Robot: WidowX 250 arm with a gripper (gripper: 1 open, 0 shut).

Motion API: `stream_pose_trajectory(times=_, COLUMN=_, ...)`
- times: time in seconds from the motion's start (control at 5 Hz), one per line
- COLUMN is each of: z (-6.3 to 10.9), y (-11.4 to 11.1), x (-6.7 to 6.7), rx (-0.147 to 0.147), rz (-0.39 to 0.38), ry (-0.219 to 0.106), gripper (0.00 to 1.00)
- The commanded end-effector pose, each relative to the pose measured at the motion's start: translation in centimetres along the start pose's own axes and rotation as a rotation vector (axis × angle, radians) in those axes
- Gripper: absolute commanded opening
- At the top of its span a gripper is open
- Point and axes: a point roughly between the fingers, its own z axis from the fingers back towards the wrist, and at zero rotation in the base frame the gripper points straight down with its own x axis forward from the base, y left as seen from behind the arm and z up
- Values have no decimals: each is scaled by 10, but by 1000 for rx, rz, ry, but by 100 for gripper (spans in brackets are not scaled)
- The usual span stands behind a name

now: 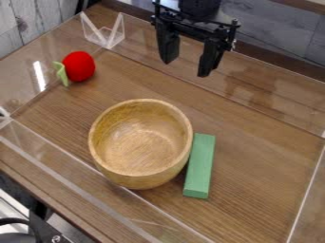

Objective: Move the red fruit to the right

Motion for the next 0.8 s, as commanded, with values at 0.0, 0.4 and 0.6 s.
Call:
stream_pose_trajectory(times=0.0, z=-7, y=0, x=-10, rx=3, rz=-59, ry=23, gripper=100)
stream_pose_trajectory(times=0.4, z=1, y=70, x=-27, rx=-2, rz=19, ry=-30, gripper=100)
stream_pose_trajectory(times=0.6, z=8, y=106, x=-28, rx=2, rz=69, ry=-72, gripper=100)
